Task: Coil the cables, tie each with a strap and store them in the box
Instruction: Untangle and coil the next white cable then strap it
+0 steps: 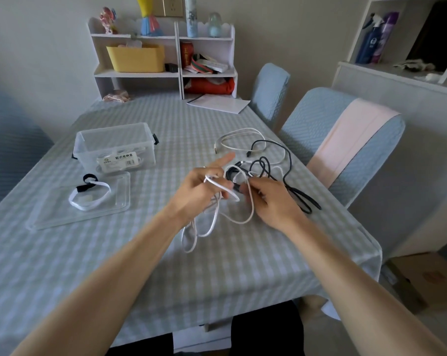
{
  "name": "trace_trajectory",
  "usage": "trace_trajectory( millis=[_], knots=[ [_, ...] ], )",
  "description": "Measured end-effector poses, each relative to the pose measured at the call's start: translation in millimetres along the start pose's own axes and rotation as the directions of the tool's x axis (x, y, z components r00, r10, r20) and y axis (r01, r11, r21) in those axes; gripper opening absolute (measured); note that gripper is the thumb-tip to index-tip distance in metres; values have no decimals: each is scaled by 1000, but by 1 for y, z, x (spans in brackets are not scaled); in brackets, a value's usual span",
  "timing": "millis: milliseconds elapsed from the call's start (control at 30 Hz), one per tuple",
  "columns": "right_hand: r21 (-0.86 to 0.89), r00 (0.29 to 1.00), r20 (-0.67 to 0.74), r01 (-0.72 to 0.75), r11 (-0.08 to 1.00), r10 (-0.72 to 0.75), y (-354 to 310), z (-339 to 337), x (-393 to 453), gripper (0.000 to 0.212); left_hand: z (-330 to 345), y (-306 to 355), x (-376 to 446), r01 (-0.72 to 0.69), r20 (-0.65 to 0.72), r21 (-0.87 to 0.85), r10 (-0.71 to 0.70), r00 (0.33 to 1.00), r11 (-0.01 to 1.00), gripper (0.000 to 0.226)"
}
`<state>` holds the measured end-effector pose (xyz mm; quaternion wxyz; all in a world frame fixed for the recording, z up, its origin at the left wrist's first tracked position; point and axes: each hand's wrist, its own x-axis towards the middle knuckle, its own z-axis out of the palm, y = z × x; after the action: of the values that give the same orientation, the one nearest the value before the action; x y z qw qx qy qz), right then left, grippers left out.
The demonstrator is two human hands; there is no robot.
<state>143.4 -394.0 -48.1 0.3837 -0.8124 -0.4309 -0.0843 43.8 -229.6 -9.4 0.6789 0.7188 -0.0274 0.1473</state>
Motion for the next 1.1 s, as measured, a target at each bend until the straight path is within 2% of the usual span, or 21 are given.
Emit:
trace_trajectory(
  millis=[67, 167, 233, 300, 367, 400, 467, 500, 533, 600, 667, 733, 800, 867, 900, 933, 967, 1000, 1033, 1067, 1100],
  knots=[
    [-12, 1000, 11, 14, 1000, -14, -5, -2, -3, 37, 9, 1, 0, 2, 38, 27, -4, 999, 1000, 25],
    [-46, 998, 54, 13, 999, -10, -8, -3, -2, 49, 15, 1, -2, 5, 31, -44, -4, 1000, 999, 35],
    [-62, 999, 52, 3, 998, 0, -5, -2, -1, 42, 13, 0, 2, 37, 12, -134, -36, 999, 990, 25],
    [-100, 999, 37, 37, 994, -33, -2, -1, -1, 33, 10, -2, 7, 59, -20, -262, -67, 998, 963, 26],
    [-121, 998, 34, 55, 991, -51, 0, 0, -3, 22, 5, -3, 11, 60, -137, -312, -108, 985, 948, 32],
    [-130, 999, 29, 40, 991, -37, 2, -1, -2, 16, 2, -3, 13, 58, -212, -293, -124, 969, 954, 32],
    [-134, 1000, -27, 6, 991, -10, 7, -3, 0, 13, -10, -2, 16, 74, -363, -182, -137, 922, 980, 15],
    [-120, 998, -64, -17, 993, 9, 10, -4, 1, 14, -18, -1, 15, 80, -409, -61, -98, 907, 995, 13],
    [-98, 995, -95, -44, 994, 35, 12, -6, 1, 16, -28, -3, 15, 71, -418, 117, -16, 908, 991, 25],
    [-43, 990, -108, -97, 994, 92, 13, -5, 2, 19, -43, -9, 14, 36, -319, 454, 125, 939, 890, 42],
    [-39, 990, -92, -108, 993, 105, 9, -3, 1, 25, -45, -12, 10, 24, -194, 700, 157, 968, 713, 42],
    [-20, 989, -116, -92, 996, 89, 5, -1, 0, 26, -38, -11, 6, -40, -30, 819, 111, 993, 573, 49],
    [37, 988, -136, -72, 997, 76, 2, -1, 1, 24, -27, -8, 8, -97, 88, 919, 42, 995, 381, 58],
    [86, 990, -125, -50, 995, 60, 0, -1, 0, 22, -18, -7, 15, -89, 96, 978, -28, 995, 189, 41],
    [108, 992, -113, -40, 993, 52, -1, -1, -2, 21, -14, -3, 16, -77, 85, 985, -52, 995, 155, 33],
    [122, 994, -93, -38, 992, 50, -1, -3, -3, 20, -11, -5, 19, -64, 78, 984, -77, 994, 167, 32],
    [130, 996, -70, -48, 990, 57, 0, -4, -4, 17, -12, -5, 20, -46, 72, 965, -94, 993, 257, 33],
    [130, 996, -43, -69, 989, 75, 2, -7, -4, 15, -14, -7, 21, -2, 50, 893, -95, 994, 449, 35],
    [127, 995, -17, -92, 988, 95, 5, -8, -3, 13, -17, -6, 21, 61, -4, 742, -88, 996, 668, 36],
    [118, 994, 5, -106, 987, 106, 6, -9, -2, 12, -23, -7, 21, 120, -93, 543, -82, 992, 831, 37],
    [103, 995, 22, -102, 989, 100, 10, -8, 1, 11, -28, -6, 21, 162, -185, 381, -96, 978, 910, 39]
  ],
)
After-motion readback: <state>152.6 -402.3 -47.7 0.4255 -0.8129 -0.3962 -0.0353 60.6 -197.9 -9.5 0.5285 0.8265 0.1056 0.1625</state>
